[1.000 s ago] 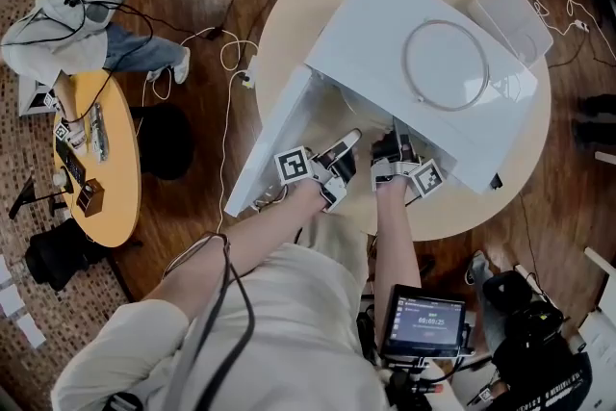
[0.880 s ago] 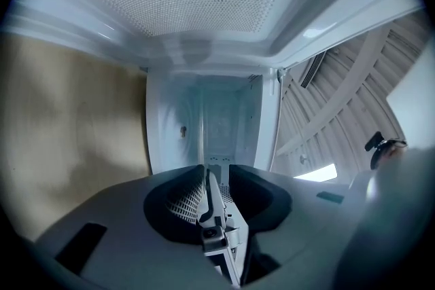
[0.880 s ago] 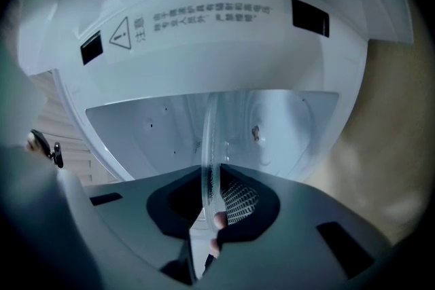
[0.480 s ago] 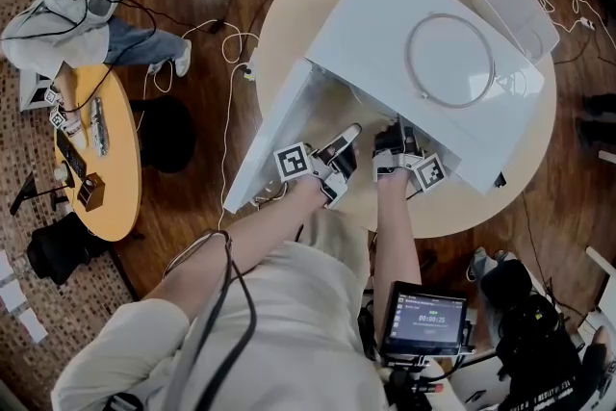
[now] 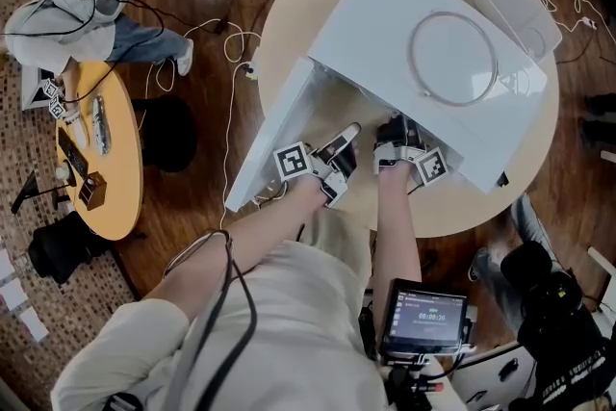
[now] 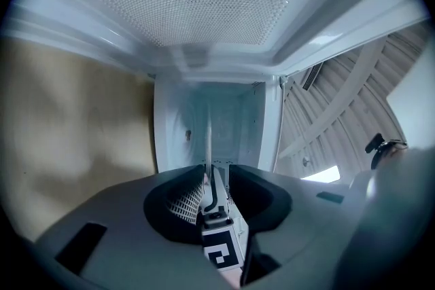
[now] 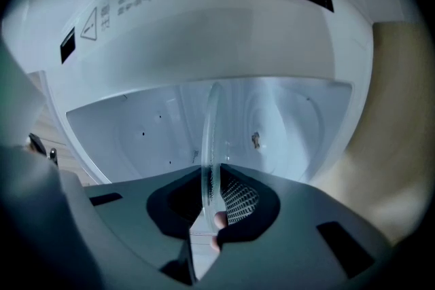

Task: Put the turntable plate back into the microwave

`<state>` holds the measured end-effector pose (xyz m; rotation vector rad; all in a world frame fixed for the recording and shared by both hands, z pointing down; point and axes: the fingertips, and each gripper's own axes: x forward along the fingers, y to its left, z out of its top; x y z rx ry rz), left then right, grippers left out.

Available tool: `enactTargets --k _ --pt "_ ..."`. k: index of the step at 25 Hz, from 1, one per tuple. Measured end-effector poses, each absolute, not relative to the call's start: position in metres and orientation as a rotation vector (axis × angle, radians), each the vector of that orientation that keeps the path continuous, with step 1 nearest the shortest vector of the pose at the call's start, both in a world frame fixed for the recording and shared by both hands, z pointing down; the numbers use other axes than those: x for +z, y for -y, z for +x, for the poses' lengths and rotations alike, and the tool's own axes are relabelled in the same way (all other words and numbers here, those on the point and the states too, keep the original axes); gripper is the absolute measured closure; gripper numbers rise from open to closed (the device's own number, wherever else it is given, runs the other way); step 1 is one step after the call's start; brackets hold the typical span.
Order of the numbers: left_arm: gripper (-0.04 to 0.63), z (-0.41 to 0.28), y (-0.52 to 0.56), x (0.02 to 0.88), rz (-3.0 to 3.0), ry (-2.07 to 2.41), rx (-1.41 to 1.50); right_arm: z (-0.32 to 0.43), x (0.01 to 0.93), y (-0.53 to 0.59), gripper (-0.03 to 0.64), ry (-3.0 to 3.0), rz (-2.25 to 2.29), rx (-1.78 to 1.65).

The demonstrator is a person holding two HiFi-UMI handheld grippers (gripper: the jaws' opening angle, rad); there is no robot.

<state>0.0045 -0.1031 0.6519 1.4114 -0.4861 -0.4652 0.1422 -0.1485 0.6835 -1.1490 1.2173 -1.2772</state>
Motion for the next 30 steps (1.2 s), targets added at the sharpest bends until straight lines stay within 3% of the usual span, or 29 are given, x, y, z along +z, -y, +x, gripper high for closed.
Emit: enactTargets --k 22,30 --pt "0.491 0.007 0.118 0.658 1.511 0.516 -0.456 0.148 0.691 0.163 0.575 -1.133 -1.184 -1.259" --pt "0.477 0.009 0.137 0.688 1.571 0.739 -0.303 0.15 0.7 0.168 0.575 -1.118 -1.193 -1.252"
